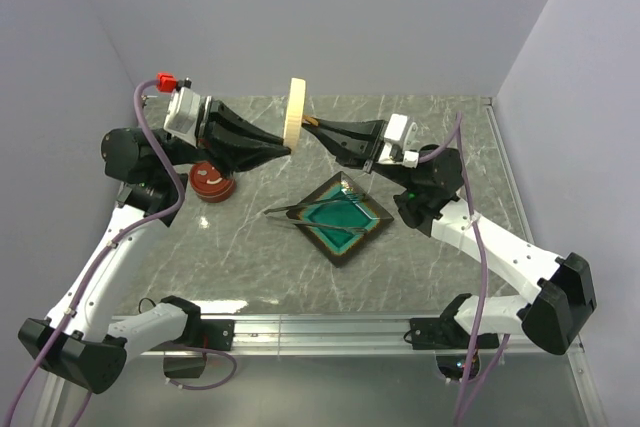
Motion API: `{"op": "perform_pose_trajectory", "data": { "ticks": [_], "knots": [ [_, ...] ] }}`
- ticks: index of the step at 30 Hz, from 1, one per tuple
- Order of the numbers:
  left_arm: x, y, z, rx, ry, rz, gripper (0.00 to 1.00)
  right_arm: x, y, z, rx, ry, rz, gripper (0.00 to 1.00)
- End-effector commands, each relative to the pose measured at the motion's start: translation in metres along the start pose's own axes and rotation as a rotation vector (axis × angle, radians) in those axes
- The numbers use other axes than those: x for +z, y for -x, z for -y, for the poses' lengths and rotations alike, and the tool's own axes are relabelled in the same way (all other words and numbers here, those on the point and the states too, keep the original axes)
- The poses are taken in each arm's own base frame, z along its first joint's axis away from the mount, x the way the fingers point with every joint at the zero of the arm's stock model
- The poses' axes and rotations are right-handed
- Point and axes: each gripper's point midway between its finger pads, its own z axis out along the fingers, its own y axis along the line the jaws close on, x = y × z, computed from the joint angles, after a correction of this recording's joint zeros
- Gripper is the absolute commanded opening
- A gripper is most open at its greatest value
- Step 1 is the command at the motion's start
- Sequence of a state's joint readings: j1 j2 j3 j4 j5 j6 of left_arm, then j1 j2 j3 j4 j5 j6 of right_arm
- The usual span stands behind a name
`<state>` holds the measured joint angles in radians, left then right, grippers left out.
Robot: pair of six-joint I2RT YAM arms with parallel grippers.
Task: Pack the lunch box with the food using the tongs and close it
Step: Pass the lid of the lunch box from the left arm to the right, then put the lid back on the lunch box
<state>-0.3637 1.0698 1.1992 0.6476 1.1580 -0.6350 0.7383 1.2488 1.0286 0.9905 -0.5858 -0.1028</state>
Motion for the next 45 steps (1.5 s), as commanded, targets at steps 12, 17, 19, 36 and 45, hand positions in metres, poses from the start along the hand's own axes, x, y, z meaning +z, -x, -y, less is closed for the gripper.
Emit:
{"op": "perform_pose_trajectory", "data": {
  "ticks": [12, 17, 19, 36, 45],
  "knots": [
    [-0.021, -0.002, -0.041, -0.038, 0.297, -0.063, 0.95, -0.065, -0.033, 0.037, 0.017, -0.158, -0.472, 0.00],
    [-0.033, -0.012, -0.070, -0.099, 0.436, -0.137, 1.00, -0.131, -0.060, 0.035, -0.111, -0.120, -0.803, 0.00],
    [-0.042, -0.037, -0.086, -0.209, 0.508, -0.212, 0.99, -0.148, -0.059, 0.040, -0.157, -0.106, -0.875, 0.00],
    [-0.078, -0.100, -0.122, -0.381, 0.703, -0.440, 0.99, -0.370, -0.096, 0.091, 0.007, -0.402, -1.740, 0.00],
    [-0.097, -0.114, -0.128, -0.407, 0.822, -0.434, 0.99, -0.433, -0.140, 0.110, 0.399, -0.640, -1.863, 0.00]
  ]
}}
